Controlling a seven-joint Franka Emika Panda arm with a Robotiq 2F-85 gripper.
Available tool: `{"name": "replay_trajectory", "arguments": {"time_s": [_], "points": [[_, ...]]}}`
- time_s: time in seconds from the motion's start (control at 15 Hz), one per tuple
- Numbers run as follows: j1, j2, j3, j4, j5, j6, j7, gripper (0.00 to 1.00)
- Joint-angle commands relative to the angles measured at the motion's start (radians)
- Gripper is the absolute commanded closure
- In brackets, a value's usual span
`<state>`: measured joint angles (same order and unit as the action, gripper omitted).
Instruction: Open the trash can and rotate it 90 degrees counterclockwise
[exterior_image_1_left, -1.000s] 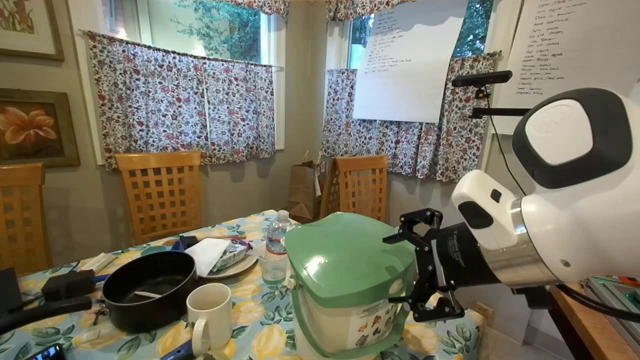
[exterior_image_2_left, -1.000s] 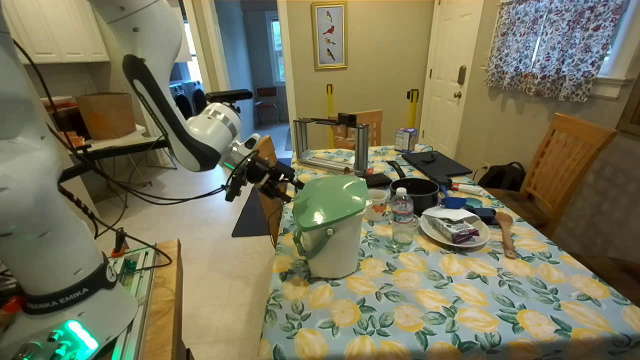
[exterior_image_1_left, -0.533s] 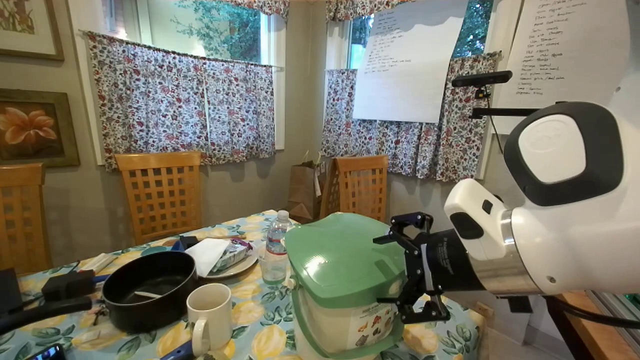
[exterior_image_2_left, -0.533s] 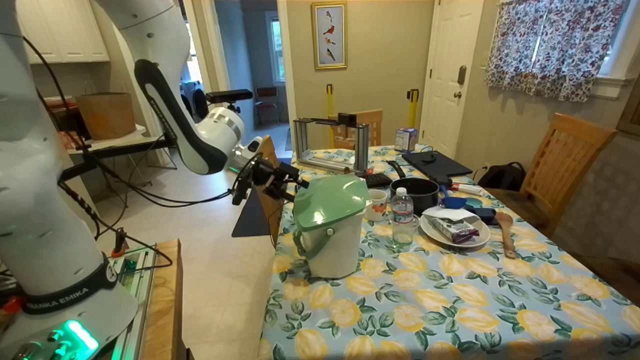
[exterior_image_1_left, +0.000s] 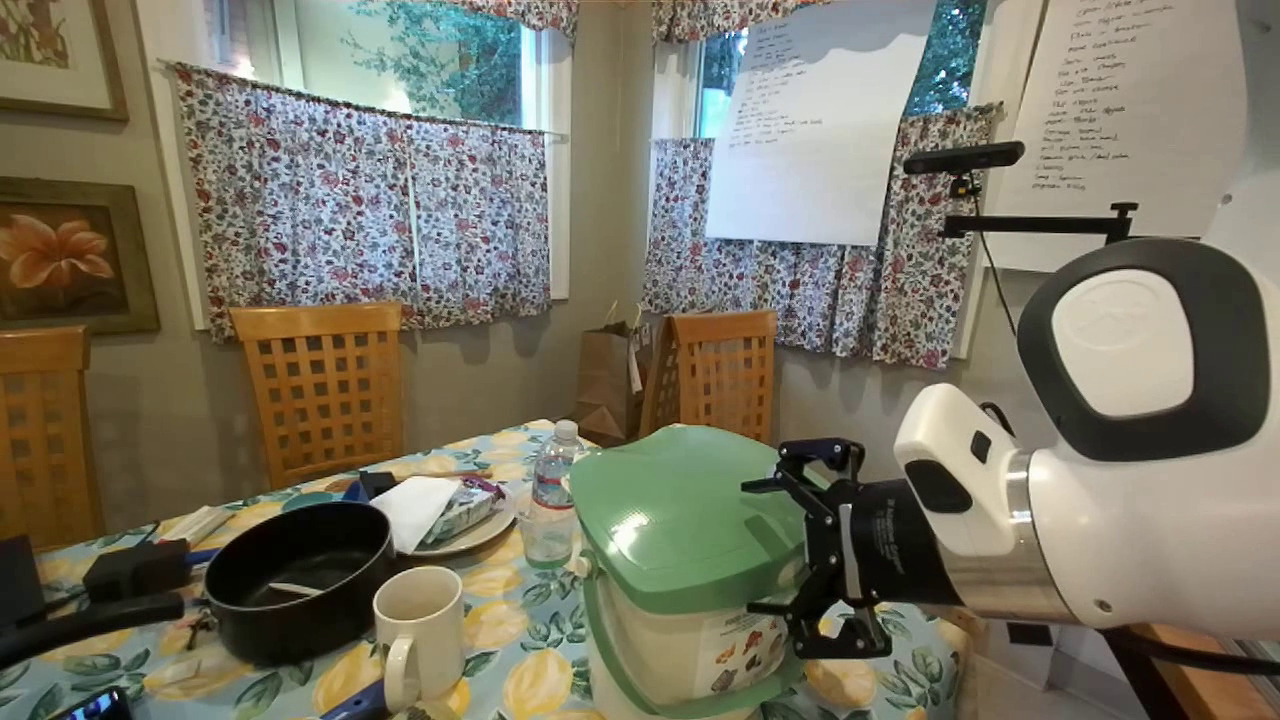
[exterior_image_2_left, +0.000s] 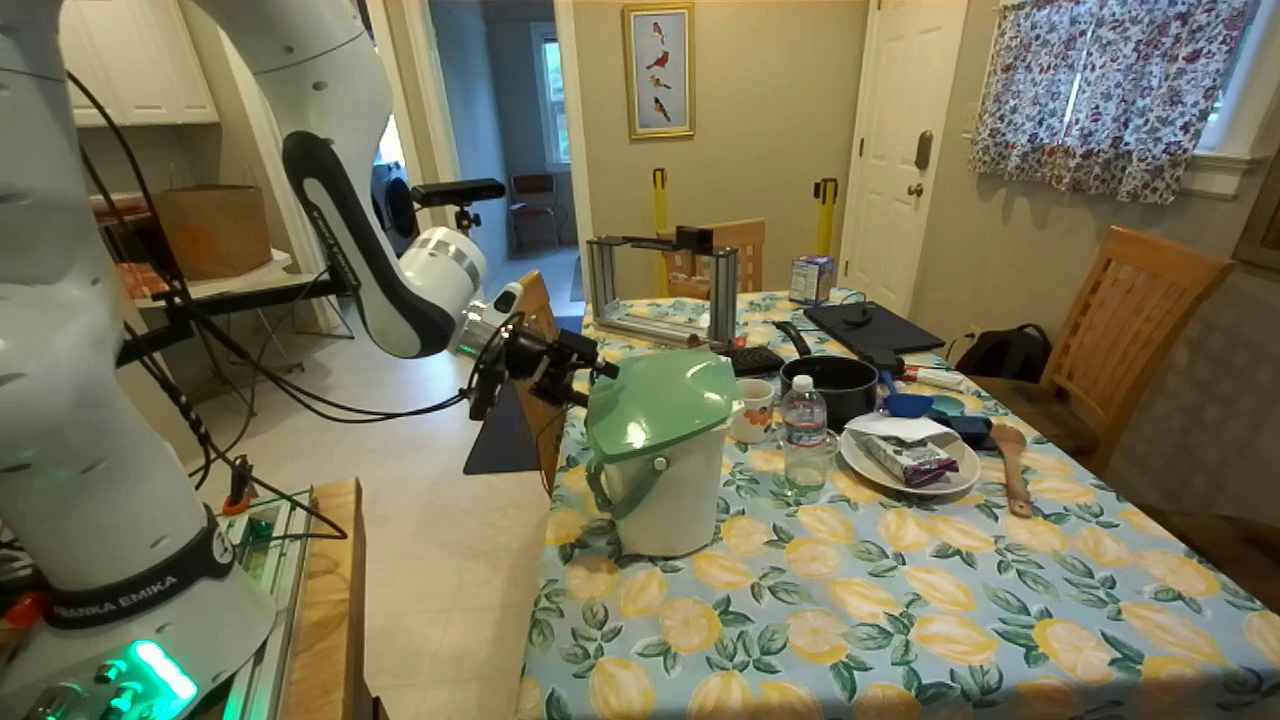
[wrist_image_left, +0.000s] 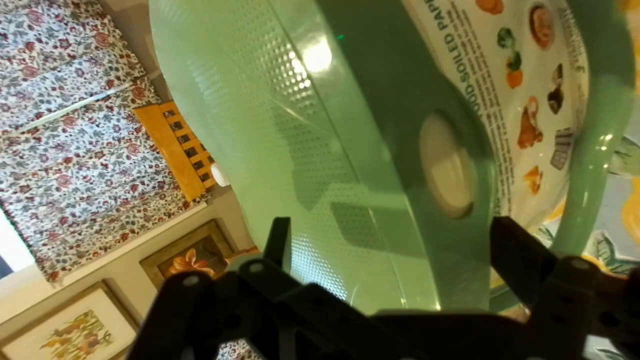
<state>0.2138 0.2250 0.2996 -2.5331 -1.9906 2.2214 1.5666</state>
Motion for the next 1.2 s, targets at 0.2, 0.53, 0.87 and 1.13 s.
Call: {"name": "replay_trajectory", "arguments": {"time_s": [0.2,0.53,0.87,1.13], "points": [[0.013,-0.011,0.01,-0.003,-0.024,-0.062,0.051,0.0],[0.019,-0.04,0.019,-0.018,-0.008,-0.054,0.054,0.0],[0.021,-0.078,0.021,-0.031,-0.001,-0.056,0.058,0.0],[0.017,-0.181,0.017,-0.06,0.031,-0.029,0.061,0.0]]}}
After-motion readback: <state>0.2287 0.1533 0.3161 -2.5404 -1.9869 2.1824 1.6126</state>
